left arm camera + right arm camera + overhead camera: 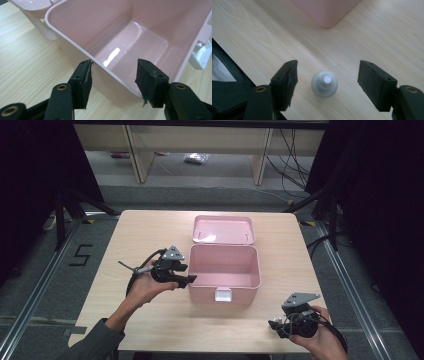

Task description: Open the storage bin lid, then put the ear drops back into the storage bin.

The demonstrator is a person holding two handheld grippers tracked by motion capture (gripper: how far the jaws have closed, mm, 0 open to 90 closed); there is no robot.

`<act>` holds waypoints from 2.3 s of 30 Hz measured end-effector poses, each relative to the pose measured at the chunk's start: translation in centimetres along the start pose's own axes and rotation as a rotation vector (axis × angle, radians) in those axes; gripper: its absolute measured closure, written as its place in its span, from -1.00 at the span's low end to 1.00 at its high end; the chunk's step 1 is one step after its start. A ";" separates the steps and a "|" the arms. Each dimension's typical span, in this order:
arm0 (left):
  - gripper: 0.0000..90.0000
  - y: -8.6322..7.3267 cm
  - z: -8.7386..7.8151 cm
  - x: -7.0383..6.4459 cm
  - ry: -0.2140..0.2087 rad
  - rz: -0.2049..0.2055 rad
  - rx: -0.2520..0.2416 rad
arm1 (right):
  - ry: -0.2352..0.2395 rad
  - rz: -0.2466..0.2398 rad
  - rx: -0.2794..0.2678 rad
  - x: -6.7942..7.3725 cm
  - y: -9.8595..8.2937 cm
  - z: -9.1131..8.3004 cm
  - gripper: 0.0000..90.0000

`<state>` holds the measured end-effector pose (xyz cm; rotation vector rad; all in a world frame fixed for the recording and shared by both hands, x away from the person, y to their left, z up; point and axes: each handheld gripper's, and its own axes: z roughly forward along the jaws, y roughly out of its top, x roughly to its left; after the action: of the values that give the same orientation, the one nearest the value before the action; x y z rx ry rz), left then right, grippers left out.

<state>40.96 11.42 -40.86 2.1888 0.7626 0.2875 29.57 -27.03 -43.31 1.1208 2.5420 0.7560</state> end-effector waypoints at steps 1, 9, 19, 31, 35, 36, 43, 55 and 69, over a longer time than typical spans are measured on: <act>0.02 0.0 0.0 0.0 0.000 0.000 0.000 | 0.002 0.025 0.017 0.2 0.0 -0.1 -0.26; 0.02 0.0 0.0 0.0 0.003 0.000 0.002 | -0.010 0.009 0.037 0.4 -0.3 0.5 -0.26; 0.02 0.0 0.0 0.0 0.003 0.000 0.001 | -0.028 -0.017 0.099 0.7 -0.4 1.1 -0.24; 0.02 0.0 0.0 0.0 0.001 0.000 0.001 | -0.028 -0.021 0.144 0.7 -0.5 2.0 -0.21; 0.01 0.0 0.0 0.0 0.003 0.001 0.002 | -0.029 -0.019 0.151 0.6 -0.5 2.2 -0.20; 0.01 0.0 0.0 0.0 -0.001 0.000 0.000 | -0.025 -0.017 0.154 0.6 -0.6 2.2 -0.20; 0.02 0.0 0.0 0.0 0.000 0.001 0.000 | -0.025 -0.021 0.164 0.7 -0.4 2.3 -0.17; 0.01 0.0 0.0 -0.1 0.008 0.004 0.000 | -0.008 -0.041 0.199 0.7 -0.1 2.6 -0.06; 0.01 0.0 0.1 0.0 0.005 0.004 0.001 | -0.008 -0.037 0.235 0.6 0.2 2.8 0.13</act>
<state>41.00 11.36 -40.88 2.1911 0.7620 0.2951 30.48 -25.44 -45.55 1.1382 2.6901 0.4503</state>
